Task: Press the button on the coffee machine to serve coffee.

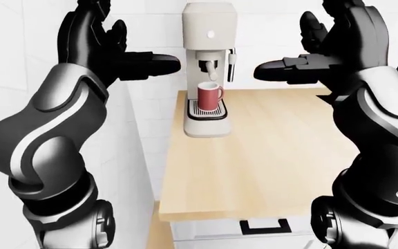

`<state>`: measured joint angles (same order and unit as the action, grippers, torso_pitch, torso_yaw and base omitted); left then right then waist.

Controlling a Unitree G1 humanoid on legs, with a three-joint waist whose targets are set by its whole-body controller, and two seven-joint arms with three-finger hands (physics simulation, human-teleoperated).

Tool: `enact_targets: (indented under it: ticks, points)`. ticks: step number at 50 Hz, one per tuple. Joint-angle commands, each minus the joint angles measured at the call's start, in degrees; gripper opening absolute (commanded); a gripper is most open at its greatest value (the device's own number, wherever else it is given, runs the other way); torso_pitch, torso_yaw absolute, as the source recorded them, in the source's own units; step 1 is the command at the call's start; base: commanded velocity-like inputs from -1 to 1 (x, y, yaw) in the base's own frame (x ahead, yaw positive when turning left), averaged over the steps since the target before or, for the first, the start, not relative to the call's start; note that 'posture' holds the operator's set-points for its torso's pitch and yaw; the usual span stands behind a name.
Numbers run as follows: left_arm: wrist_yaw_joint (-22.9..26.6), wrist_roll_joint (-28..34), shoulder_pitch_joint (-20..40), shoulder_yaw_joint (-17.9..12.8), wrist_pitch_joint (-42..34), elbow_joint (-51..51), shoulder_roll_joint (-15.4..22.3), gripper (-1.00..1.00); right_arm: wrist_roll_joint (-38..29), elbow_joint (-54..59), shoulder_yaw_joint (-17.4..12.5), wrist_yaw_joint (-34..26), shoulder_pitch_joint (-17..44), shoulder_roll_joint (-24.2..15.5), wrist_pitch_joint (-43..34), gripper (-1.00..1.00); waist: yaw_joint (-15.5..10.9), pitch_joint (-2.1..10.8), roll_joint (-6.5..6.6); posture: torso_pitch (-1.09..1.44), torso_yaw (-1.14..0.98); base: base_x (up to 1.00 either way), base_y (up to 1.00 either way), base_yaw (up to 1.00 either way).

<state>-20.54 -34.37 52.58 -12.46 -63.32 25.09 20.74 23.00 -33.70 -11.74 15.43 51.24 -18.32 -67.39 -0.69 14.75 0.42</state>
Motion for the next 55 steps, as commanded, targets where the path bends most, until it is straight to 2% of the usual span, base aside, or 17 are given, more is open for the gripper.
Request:
enact_targets:
  ticks: [1,15,55]
  points:
    - [-0.06,0.06,1.93,-0.74,1.7,0.86,0.61,1.0,-0.12,-0.73,-0.42,0.16,1.81,-0.47,1.44,1.0,-0.01,0.94,0.07,-0.44,0.0,0.0,0.0,0.0]
    - [0.11,0.34,1.62,-0.34,2.43,0.57,0.76,1.0,-0.02,-0.68,-0.36,0.26,1.77,-0.54,1.5,1.0,-0.19,3.15,0.07,-0.51,0.0,0.0,0.0,0.0]
    - [0.75,1.33,1.19,0.24,2.79,0.66,0.18,1.0,0.1,-0.29,-0.14,0.33,1.66,-0.23,1.93,1.0,-0.86,7.3,-0.01,-0.69,0.0,0.0,0.0,0.0]
